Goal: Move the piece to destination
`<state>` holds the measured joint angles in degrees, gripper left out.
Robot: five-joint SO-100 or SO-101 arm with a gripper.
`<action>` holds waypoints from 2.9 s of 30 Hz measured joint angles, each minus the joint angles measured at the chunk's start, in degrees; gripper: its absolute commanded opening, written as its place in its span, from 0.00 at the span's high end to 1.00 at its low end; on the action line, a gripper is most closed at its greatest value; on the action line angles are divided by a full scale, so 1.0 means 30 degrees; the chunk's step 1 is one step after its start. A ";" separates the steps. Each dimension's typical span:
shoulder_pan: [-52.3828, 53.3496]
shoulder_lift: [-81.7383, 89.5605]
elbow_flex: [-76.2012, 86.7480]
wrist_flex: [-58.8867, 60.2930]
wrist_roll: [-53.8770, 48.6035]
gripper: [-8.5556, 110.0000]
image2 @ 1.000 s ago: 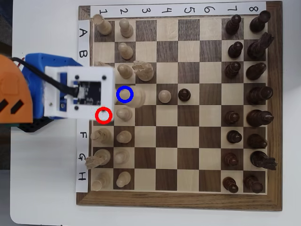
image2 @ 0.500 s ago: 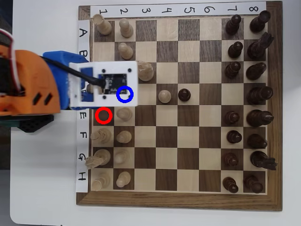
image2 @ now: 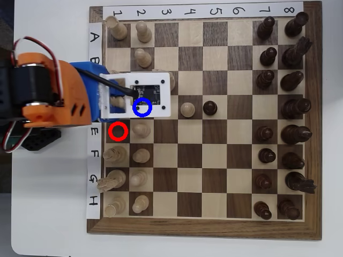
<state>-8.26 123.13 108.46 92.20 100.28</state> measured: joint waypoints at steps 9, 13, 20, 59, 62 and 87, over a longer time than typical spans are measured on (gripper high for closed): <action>0.0000 -0.0352 0.1523 -0.1465 0.0000 0.93; 0.0000 -0.0557 0.2139 -0.2080 0.0000 0.93; 0.0000 -0.1084 0.2666 -0.2959 0.0000 0.93; 0.0732 -0.2227 0.3545 -0.4277 0.0000 0.93; 0.0732 -0.2227 0.3545 -0.4277 0.0000 0.93; 0.0322 -0.2842 0.3545 -0.4102 0.0000 0.79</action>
<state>-7.29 114.61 119.09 79.89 100.28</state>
